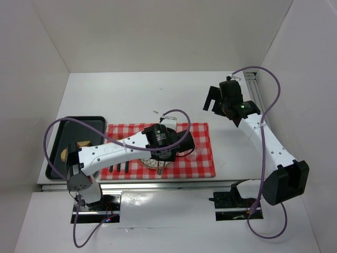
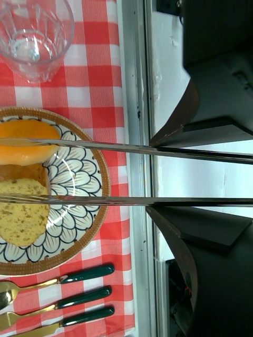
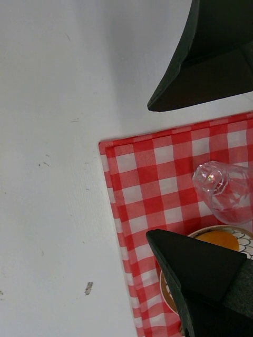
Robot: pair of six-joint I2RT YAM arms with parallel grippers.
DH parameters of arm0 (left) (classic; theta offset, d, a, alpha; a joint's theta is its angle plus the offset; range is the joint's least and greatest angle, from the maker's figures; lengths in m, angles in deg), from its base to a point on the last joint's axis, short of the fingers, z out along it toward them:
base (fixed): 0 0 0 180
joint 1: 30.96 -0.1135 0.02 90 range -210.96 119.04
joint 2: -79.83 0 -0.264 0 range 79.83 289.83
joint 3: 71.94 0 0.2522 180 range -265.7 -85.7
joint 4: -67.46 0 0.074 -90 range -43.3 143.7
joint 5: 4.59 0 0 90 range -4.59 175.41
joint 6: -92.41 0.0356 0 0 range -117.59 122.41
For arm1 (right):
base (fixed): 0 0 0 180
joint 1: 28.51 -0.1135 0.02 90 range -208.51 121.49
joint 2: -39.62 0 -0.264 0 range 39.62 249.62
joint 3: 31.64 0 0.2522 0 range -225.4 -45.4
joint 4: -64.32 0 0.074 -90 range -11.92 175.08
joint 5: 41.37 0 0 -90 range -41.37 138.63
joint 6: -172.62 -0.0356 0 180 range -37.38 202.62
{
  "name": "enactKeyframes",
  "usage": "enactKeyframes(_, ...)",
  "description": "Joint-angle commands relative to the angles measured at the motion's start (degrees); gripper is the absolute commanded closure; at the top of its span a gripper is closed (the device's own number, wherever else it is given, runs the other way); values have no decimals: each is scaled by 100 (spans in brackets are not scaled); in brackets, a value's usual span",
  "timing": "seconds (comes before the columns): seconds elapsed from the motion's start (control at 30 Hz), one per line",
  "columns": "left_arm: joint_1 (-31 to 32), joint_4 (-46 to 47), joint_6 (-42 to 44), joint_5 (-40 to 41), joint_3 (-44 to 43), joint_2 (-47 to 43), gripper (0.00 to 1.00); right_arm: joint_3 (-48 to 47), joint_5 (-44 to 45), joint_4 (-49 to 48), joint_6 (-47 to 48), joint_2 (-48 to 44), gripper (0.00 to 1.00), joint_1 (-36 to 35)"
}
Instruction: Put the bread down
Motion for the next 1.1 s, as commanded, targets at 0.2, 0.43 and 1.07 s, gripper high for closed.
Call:
enactKeyframes(0.2, -1524, 36, 954, 59, -366, -872, 45, -47, 10, -150, -11, -16, 0, 32)
enactKeyframes(0.43, -3926, 2417, 3054, -1004, 397, -1497, 45, -47, -42, -203, -11, 36, 0, 32)
enactKeyframes(1.07, -5914, 5390, 4330, -1707, 136, 1505, 39, -47, 72, -370, -11, 599, 0, 32)
